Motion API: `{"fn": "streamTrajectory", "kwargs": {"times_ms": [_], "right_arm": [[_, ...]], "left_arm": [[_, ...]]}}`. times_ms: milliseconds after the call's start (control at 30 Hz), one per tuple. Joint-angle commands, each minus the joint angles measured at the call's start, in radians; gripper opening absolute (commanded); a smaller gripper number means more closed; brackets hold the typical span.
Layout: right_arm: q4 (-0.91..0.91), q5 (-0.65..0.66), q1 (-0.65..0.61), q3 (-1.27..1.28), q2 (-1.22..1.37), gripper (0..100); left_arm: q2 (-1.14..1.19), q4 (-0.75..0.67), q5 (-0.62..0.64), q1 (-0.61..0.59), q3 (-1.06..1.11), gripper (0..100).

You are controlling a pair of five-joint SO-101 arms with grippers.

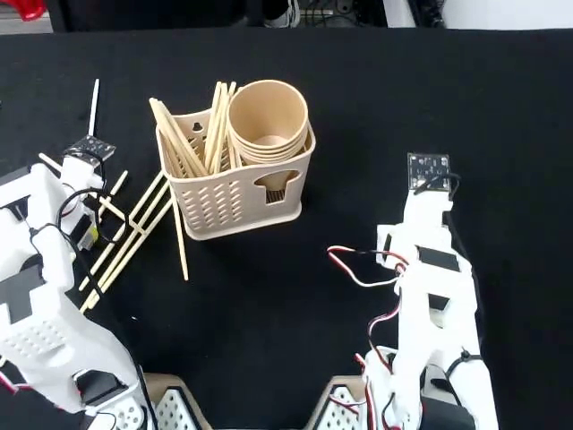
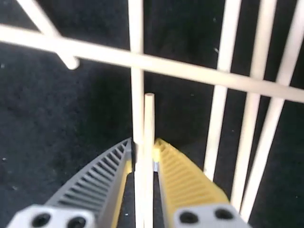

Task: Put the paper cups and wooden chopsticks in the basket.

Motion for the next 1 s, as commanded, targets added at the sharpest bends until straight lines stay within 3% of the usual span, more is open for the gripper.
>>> {"fn": "streamTrajectory", "kwargs": {"times_ms": [0, 400, 967], "right_arm": [[-0.009, 0.012, -0.003, -0.004, -0.002, 2.1], [-0.011, 0.012, -0.003, -0.002, -0.002, 2.1], [-0.011, 0.012, -0.003, -0.002, -0.002, 2.1]], "left_arm": [[-0.075, -0.006, 0.006, -0.073, -0.059, 3], [-0.586, 0.347, 0.006, -0.067, 0.001, 3], [-0.882, 0.325, 0.264, -0.065, 0.018, 3]]}}
